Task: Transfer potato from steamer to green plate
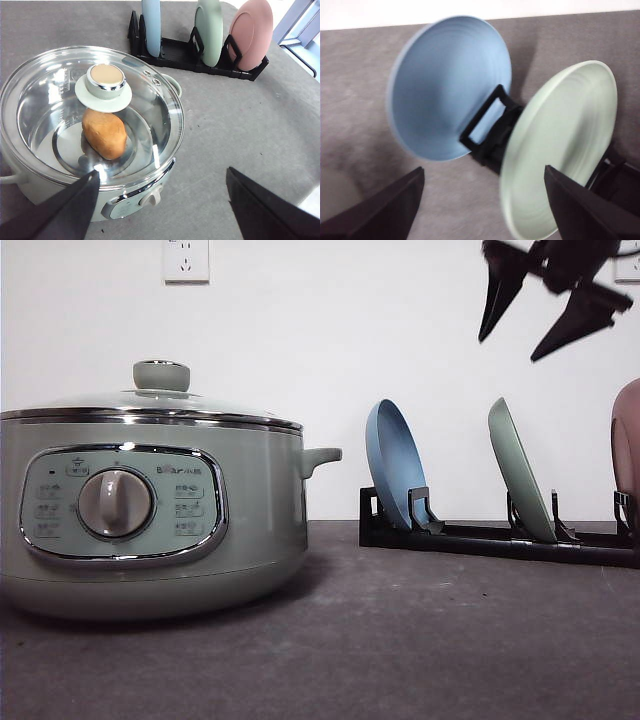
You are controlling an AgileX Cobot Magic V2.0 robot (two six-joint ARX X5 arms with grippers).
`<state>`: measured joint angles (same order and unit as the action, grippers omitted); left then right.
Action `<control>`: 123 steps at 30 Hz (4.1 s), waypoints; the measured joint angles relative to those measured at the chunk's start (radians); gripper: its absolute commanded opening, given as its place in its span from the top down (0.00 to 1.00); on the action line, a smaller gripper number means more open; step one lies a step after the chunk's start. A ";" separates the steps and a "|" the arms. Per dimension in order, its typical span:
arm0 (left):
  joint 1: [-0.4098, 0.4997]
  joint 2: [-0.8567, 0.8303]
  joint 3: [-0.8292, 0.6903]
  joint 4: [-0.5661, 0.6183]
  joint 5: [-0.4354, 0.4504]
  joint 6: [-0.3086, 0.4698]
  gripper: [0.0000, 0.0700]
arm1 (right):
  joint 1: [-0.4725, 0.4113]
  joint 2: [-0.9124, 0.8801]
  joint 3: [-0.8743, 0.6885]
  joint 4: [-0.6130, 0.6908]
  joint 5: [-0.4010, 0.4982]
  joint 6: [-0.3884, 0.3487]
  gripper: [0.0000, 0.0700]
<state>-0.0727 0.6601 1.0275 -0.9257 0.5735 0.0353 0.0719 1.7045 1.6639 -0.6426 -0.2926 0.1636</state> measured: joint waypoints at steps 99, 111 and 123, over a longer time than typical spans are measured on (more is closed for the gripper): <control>0.000 0.000 0.000 -0.002 0.000 0.000 0.26 | 0.921 -0.310 -0.501 -0.422 0.586 -0.181 0.99; 0.000 0.000 0.000 -0.002 0.000 0.000 0.26 | 0.958 -0.143 -0.572 -0.294 0.601 -0.166 0.99; 0.000 0.000 0.000 -0.002 0.000 0.000 0.26 | 0.957 -0.050 -0.573 -0.261 0.555 -0.160 0.99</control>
<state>-0.0727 0.6601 1.0275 -0.9276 0.5735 0.0353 1.0286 1.6540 1.0912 -0.9039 0.2629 0.0033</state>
